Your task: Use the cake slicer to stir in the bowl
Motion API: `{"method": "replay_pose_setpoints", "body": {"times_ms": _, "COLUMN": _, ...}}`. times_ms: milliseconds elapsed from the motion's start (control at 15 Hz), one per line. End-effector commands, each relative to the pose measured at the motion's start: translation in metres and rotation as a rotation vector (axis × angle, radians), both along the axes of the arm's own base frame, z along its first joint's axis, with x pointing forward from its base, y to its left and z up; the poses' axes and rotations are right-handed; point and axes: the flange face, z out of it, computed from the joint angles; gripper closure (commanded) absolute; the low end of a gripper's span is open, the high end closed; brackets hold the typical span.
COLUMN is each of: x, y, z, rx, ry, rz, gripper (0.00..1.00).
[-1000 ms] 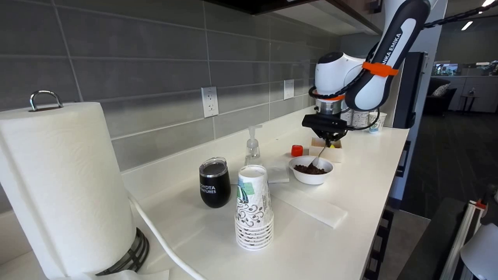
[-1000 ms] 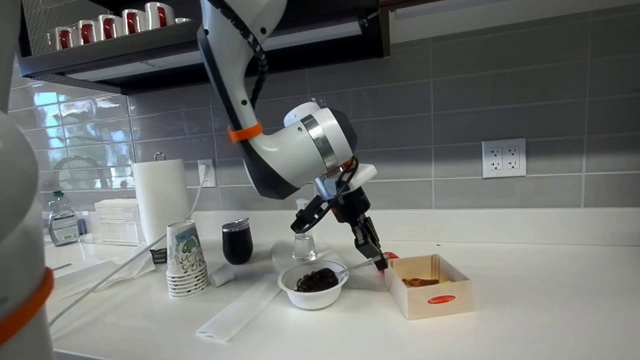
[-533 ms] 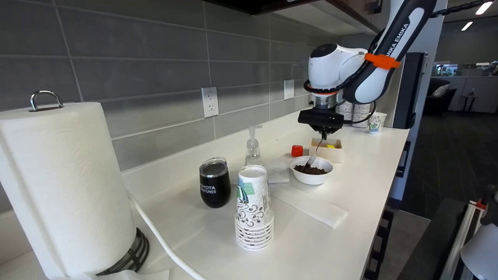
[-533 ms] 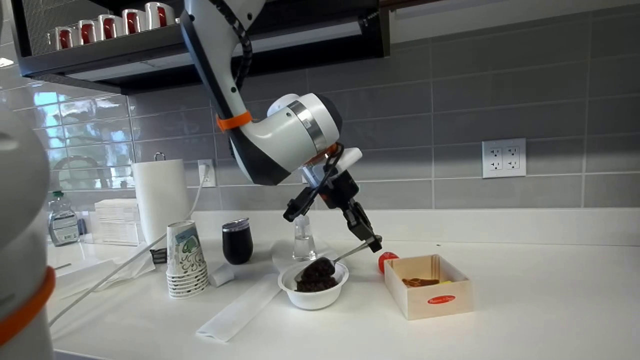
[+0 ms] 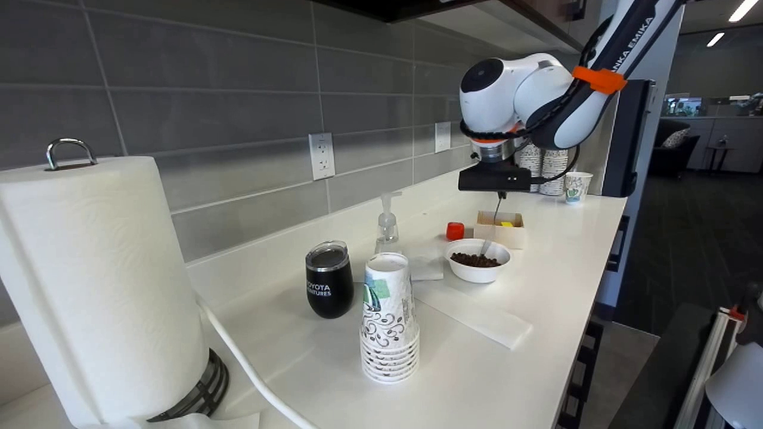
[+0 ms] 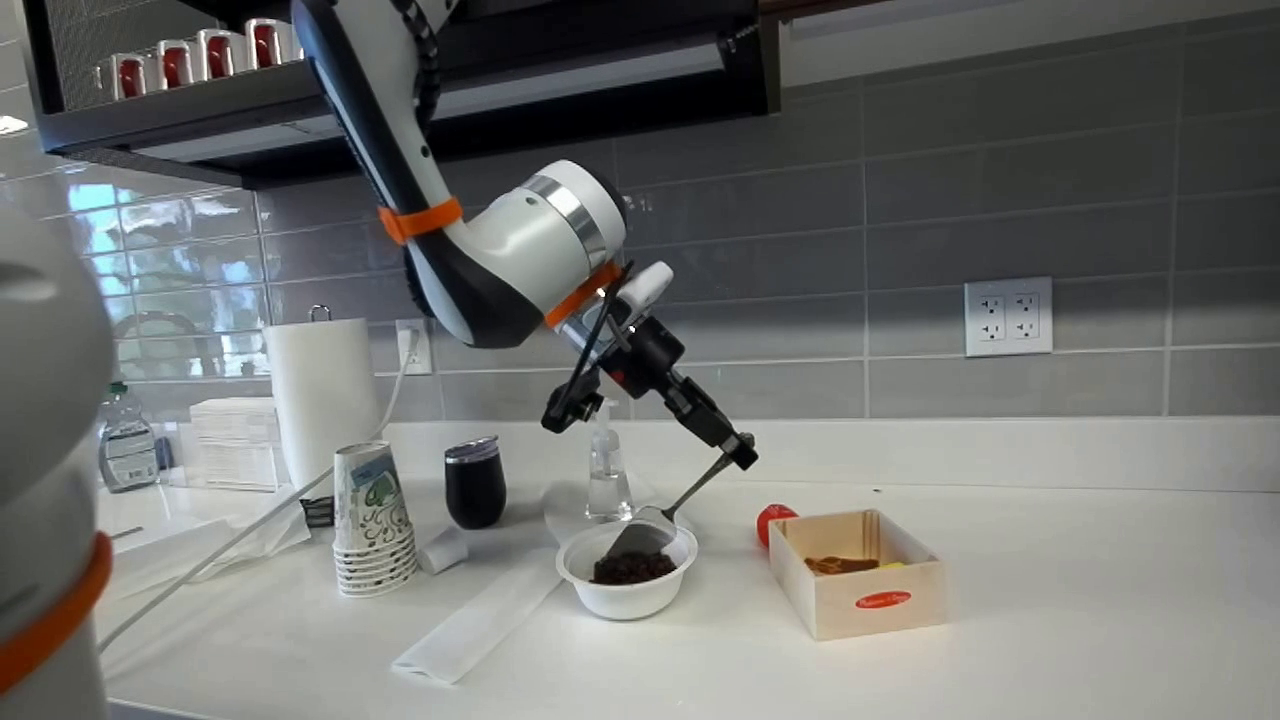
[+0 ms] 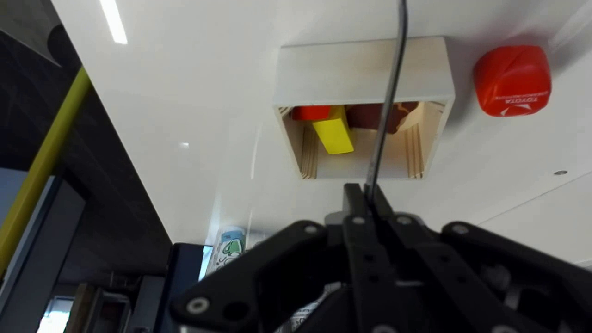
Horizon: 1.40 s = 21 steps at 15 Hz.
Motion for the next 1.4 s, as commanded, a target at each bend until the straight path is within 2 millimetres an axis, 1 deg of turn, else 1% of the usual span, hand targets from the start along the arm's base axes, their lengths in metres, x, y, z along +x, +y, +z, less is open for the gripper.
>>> {"method": "replay_pose_setpoints", "body": {"times_ms": 0, "x": -0.018, "y": 0.002, "z": 0.004, "rx": -0.095, "ry": -0.010, "rz": -0.004, "gripper": 0.99}}
{"method": "replay_pose_setpoints", "body": {"times_ms": 267, "x": -0.026, "y": 0.009, "z": -0.002, "rx": -0.140, "ry": 0.010, "rz": 0.010, "gripper": 0.99}}
{"method": "replay_pose_setpoints", "body": {"times_ms": 467, "x": -0.026, "y": 0.017, "z": -0.004, "rx": -0.124, "ry": 0.019, "rz": 0.017, "gripper": 0.99}}
{"method": "replay_pose_setpoints", "body": {"times_ms": 1000, "x": -0.020, "y": 0.026, "z": 0.012, "rx": -0.114, "ry": -0.103, "rz": -0.006, "gripper": 0.99}}
{"method": "replay_pose_setpoints", "body": {"times_ms": 1200, "x": -0.019, "y": 0.027, "z": 0.013, "rx": -0.143, "ry": -0.162, "rz": 0.007, "gripper": 0.99}}
{"method": "replay_pose_setpoints", "body": {"times_ms": 1333, "x": -0.018, "y": 0.024, "z": 0.012, "rx": -0.174, "ry": -0.197, "rz": 0.017, "gripper": 0.99}}
